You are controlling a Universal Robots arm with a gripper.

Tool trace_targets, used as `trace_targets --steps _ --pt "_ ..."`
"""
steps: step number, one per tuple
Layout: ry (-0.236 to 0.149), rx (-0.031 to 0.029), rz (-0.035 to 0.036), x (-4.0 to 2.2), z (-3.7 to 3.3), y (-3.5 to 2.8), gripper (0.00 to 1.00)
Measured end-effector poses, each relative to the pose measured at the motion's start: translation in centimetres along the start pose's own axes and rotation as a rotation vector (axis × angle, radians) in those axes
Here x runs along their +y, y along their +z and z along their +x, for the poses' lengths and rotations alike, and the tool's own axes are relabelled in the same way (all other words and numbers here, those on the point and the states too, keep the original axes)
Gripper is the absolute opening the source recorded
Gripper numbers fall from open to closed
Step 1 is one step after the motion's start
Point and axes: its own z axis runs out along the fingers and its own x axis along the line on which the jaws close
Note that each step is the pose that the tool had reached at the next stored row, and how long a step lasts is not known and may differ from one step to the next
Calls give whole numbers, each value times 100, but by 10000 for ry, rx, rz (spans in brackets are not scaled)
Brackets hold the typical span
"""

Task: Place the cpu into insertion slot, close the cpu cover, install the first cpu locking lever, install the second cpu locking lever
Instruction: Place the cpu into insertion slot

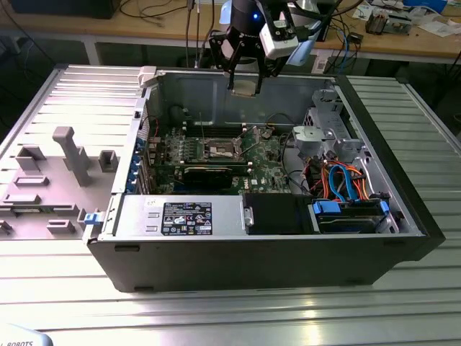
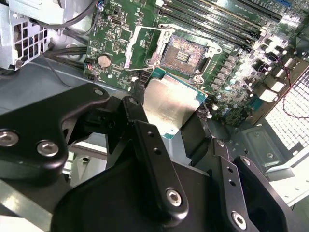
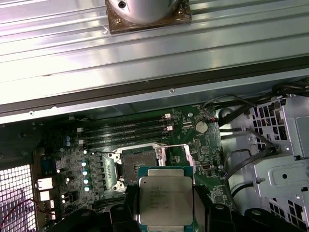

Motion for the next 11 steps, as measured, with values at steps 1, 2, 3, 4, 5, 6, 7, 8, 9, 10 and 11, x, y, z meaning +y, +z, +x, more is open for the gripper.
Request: trace_targets --steps 1,2,3,4,5,6,7,8,9,10,11 --pt "0 0 1 0 0 0 54" --pt "2 0 0 0 0 0 54" --pt "2 0 0 0 0 0 54" --pt "2 0 0 0 0 0 54" --pt "3 0 1 0 0 0 54" --pt "4 0 0 0 0 0 54" --pt "4 -1 0 0 0 0 54" --pt "4 0 0 0 0 0 54" --pt "6 0 1 0 0 0 54" --pt "11 -1 0 0 0 0 54" --pt "23 -2 0 0 0 0 54"
